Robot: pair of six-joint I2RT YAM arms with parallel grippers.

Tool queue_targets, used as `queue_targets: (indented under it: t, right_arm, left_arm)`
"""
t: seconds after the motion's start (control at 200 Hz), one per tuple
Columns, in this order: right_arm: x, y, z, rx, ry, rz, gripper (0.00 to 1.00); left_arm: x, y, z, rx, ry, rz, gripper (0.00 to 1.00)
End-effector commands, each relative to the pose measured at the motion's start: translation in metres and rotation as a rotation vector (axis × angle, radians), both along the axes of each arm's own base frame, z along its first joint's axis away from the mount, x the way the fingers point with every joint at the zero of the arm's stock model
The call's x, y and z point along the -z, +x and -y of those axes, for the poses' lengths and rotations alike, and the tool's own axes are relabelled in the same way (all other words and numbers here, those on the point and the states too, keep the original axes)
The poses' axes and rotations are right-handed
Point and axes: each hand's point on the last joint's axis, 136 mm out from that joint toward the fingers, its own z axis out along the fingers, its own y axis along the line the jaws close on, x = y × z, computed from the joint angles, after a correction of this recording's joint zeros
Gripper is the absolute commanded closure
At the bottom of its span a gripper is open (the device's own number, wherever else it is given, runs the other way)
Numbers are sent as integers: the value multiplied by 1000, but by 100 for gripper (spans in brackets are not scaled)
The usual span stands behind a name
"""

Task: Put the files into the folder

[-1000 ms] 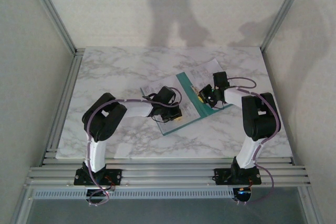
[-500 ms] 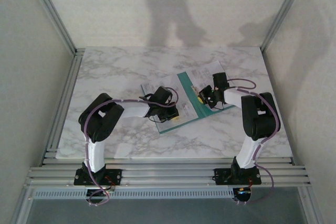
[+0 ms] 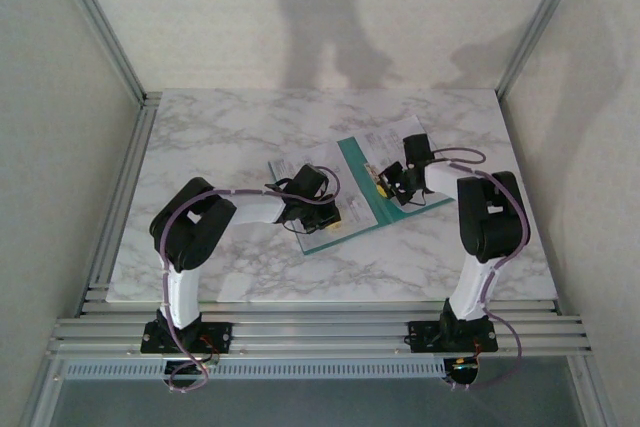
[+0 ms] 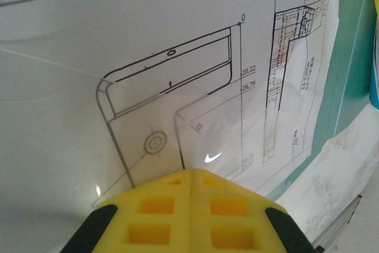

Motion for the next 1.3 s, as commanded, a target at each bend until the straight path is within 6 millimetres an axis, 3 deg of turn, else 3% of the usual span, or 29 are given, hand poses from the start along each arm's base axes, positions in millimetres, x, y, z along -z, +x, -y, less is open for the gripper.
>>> queue_targets:
  t: [0.0,0.37,0.576,0.681,0.906,1.131,1.297]
  right_arm:
    - [62,-42,48,87,-228,-232,100]
    - [83,-66,41,42,-280,-386,100]
    - [79,-64,29,31,-253,-381,100]
    - [61,-53,24,32,-227,-331,100]
    - [1,-23,6,14,-152,-181,100]
    - [-57,-1,-2,-17,-119,-41,74]
    - [-92,7,-4,-35,-104,54,66]
  left_arm:
    - [46,-30,-45,-29,201,-158,97]
    - [42,-27,-42,-33,192,-149,97]
    - [40,-25,-40,-36,187,-143,97]
    - [39,-24,-40,-34,185,-141,97]
    - [39,-24,-41,-34,191,-139,96]
    - [39,-26,-43,-30,200,-136,96]
    - [37,-24,-44,-25,212,-124,96]
